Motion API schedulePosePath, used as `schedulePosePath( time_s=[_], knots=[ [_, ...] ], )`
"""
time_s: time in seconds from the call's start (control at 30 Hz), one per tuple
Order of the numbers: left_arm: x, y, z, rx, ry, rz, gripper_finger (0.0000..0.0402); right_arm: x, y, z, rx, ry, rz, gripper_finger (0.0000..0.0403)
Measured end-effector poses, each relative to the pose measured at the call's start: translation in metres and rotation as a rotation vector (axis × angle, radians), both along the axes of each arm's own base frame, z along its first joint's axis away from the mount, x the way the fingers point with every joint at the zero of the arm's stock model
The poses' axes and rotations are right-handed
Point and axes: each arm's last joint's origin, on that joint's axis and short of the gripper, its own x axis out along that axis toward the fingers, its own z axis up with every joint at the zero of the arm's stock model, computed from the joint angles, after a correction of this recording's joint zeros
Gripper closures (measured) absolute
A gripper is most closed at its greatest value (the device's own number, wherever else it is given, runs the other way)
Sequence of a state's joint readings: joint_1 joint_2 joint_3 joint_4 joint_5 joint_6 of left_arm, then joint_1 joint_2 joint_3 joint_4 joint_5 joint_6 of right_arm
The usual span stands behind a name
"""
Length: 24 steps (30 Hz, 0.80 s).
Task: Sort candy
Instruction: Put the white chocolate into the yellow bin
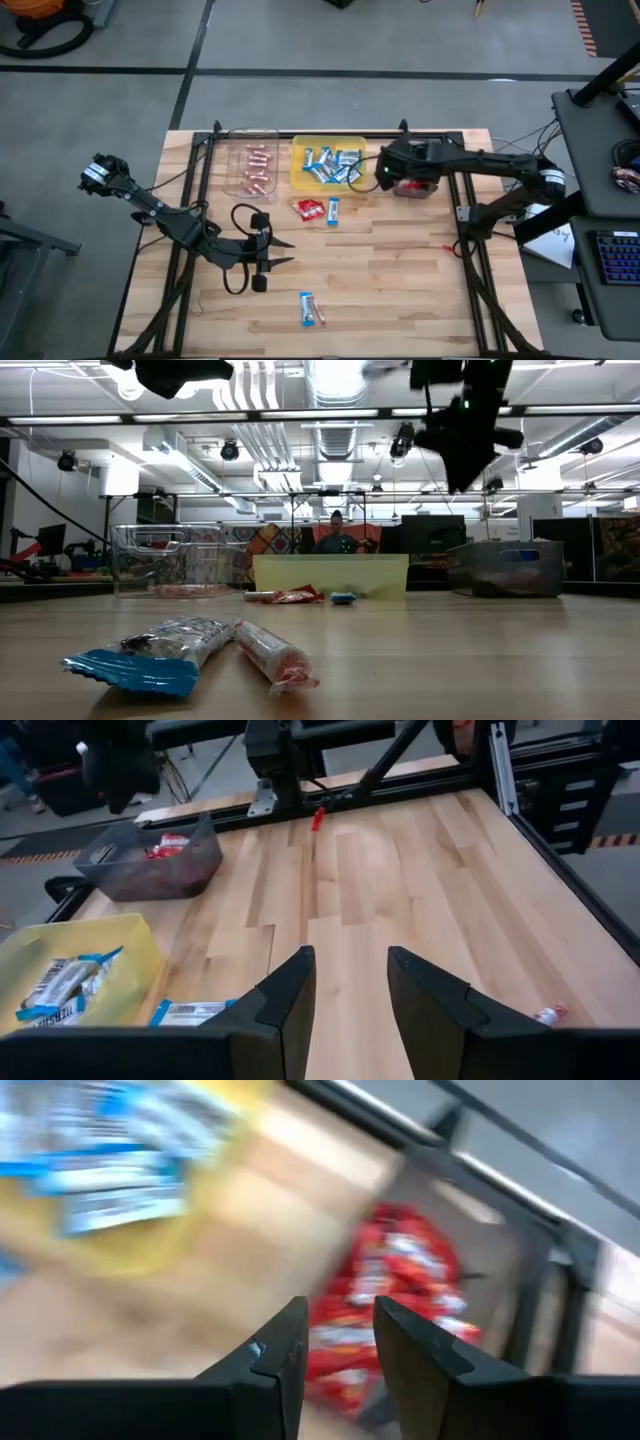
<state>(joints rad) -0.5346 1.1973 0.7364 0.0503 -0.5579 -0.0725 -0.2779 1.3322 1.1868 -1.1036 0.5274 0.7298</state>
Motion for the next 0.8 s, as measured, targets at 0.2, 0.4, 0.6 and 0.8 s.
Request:
schedulePosePath(
  time_s=[0.2, 0.4, 0.6, 0.8],
  knots=[
    [0.000, 0.000, 0.000, 0.000, 0.002, -0.001, 0.0290, 0.020, 0.061, 0.019, 0.020, -0.212, 0.274, 0.0292],
    [0.000, 0.000, 0.000, -0.022, 0.000, 0.007, 0.0290, 0.031, 0.139, 0.008, 0.020, -0.413, 0.501, 0.0292],
    [0.000, 0.000, 0.001, -0.052, -0.017, 0.014, 0.0290, 0.039, 0.193, -0.027, 0.019, -0.531, 0.635, 0.0291],
    [0.005, -0.003, -0.005, -0.079, -0.007, 0.028, 0.0290, 0.043, 0.211, -0.057, 0.058, -0.501, 0.584, 0.0295]
  ],
)
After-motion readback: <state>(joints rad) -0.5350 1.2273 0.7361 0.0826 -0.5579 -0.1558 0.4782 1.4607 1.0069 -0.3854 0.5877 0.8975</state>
